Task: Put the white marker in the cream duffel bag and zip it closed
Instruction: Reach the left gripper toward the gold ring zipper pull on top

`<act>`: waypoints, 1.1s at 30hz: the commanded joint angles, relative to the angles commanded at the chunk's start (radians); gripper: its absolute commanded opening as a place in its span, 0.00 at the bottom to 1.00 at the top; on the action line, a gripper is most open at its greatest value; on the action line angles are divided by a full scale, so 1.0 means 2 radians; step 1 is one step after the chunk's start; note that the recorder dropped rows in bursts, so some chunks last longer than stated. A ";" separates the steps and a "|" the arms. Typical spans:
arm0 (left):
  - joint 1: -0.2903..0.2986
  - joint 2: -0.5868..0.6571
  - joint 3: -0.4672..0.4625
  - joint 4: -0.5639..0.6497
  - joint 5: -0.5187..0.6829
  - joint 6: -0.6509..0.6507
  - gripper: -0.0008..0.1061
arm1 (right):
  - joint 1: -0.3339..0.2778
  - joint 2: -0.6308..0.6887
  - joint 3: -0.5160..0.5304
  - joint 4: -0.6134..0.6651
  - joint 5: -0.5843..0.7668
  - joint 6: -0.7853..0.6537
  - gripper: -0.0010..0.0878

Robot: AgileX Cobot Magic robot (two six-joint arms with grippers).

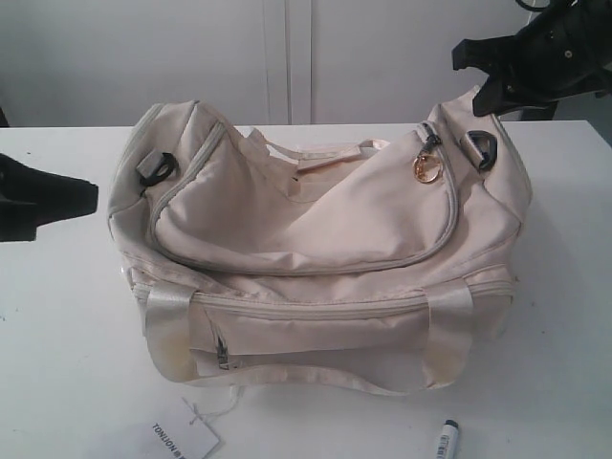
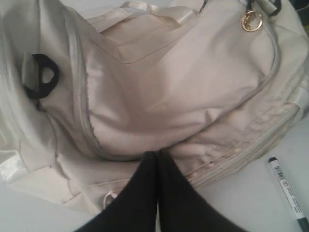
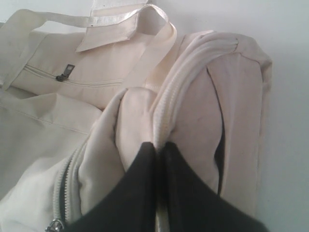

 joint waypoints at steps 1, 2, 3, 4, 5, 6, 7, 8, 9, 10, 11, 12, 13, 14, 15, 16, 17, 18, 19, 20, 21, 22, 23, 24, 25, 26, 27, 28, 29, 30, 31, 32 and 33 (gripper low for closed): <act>-0.013 0.009 -0.004 -0.003 -0.009 0.000 0.01 | 0.000 0.000 0.000 0.000 0.000 0.000 0.01; -0.026 0.017 -0.008 -0.003 -0.019 0.000 0.01 | 0.000 0.000 0.000 0.000 0.000 0.000 0.01; -0.039 0.024 -0.010 -0.003 -0.028 0.000 0.01 | 0.000 0.000 0.000 0.000 -0.001 0.000 0.01; -0.052 0.034 -0.015 -0.004 -0.038 0.000 0.01 | 0.000 0.000 0.000 0.000 -0.002 0.000 0.01; -0.064 0.043 -0.020 -0.005 -0.048 0.000 0.01 | 0.000 0.000 0.000 0.000 -0.003 0.000 0.01; -0.074 0.053 -0.024 -0.005 -0.055 0.000 0.01 | 0.000 0.000 0.000 0.000 -0.003 0.000 0.01; -0.085 0.062 -0.030 -0.005 -0.061 0.000 0.01 | 0.000 0.000 0.000 0.000 -0.003 0.000 0.01; -0.095 0.072 -0.037 -0.005 -0.062 0.000 0.01 | 0.000 0.000 0.000 0.000 -0.003 0.000 0.01; -0.103 0.080 -0.043 -0.005 -0.062 0.000 0.01 | 0.000 0.000 0.000 0.000 -0.003 0.000 0.01; -0.112 0.090 -0.050 -0.007 -0.065 0.000 0.01 | 0.000 0.000 0.000 0.000 -0.003 0.000 0.01; -0.122 0.100 -0.057 -0.011 -0.066 0.000 0.01 | 0.000 0.000 0.000 0.000 -0.003 0.000 0.01; -0.129 0.108 -0.062 -0.016 -0.071 0.000 0.01 | 0.000 0.000 0.000 0.000 -0.003 0.000 0.01; -0.141 0.117 -0.067 -0.022 -0.077 0.000 0.01 | 0.000 0.000 0.000 0.000 -0.003 0.000 0.01; -0.151 0.127 -0.074 -0.027 -0.084 0.000 0.01 | 0.000 0.000 0.000 0.000 -0.003 0.000 0.01; -0.158 0.136 -0.079 -0.032 -0.089 0.000 0.01 | 0.000 0.000 0.000 0.000 -0.003 0.000 0.01; -0.166 0.145 -0.086 -0.034 -0.094 0.000 0.01 | 0.000 0.000 0.000 0.000 -0.003 0.000 0.01; -0.175 0.154 -0.093 -0.037 -0.101 0.000 0.01 | 0.000 0.000 0.000 0.000 -0.003 0.000 0.01; -0.182 0.162 -0.100 -0.037 -0.105 0.000 0.01 | 0.000 0.000 0.000 0.000 -0.003 0.000 0.01; -0.189 0.171 -0.108 -0.037 -0.106 0.000 0.01 | 0.000 0.000 0.000 0.000 -0.004 0.000 0.01; -0.196 0.181 -0.116 -0.039 -0.107 0.000 0.01 | 0.000 0.000 0.000 0.000 -0.005 0.000 0.01; -0.202 0.190 -0.124 -0.040 -0.108 0.000 0.01 | 0.000 0.000 0.000 0.000 -0.005 0.000 0.01; -0.208 0.197 -0.130 -0.040 -0.110 0.000 0.01 | 0.000 0.000 0.000 0.000 -0.005 0.000 0.01; -0.214 0.206 -0.138 -0.040 -0.112 0.000 0.01 | 0.000 0.000 0.000 0.000 -0.005 0.000 0.01; -0.219 0.215 -0.145 -0.040 -0.113 0.000 0.01 | 0.000 0.000 0.000 0.000 -0.005 0.000 0.01; -0.224 0.223 -0.151 -0.041 -0.116 0.000 0.01 | 0.000 0.000 0.000 0.000 -0.005 0.000 0.01; -0.228 0.232 -0.159 -0.043 -0.117 0.000 0.01 | 0.000 0.000 0.000 0.000 -0.005 0.000 0.01; -0.231 0.240 -0.167 -0.050 -0.118 0.000 0.01 | 0.000 0.000 0.000 0.000 -0.005 0.000 0.01; -0.234 0.247 -0.173 -0.059 -0.122 0.000 0.01 | 0.000 0.000 0.000 0.000 -0.005 0.000 0.01; -0.238 0.255 -0.179 -0.074 -0.128 0.000 0.01 | 0.000 0.000 0.000 0.000 -0.005 0.000 0.01; -0.240 0.262 -0.186 -0.089 -0.130 0.000 0.01 | 0.000 0.000 0.000 0.000 -0.005 0.000 0.01; -0.241 0.269 -0.193 -0.098 -0.132 0.000 0.01 | 0.000 0.000 0.000 0.000 -0.005 0.000 0.01; -0.244 0.278 -0.201 -0.105 -0.132 0.000 0.01 | 0.000 0.000 0.000 0.000 -0.005 0.000 0.01; -0.245 0.284 -0.209 -0.105 -0.132 0.000 0.01 | 0.000 0.000 0.000 0.000 -0.005 0.000 0.01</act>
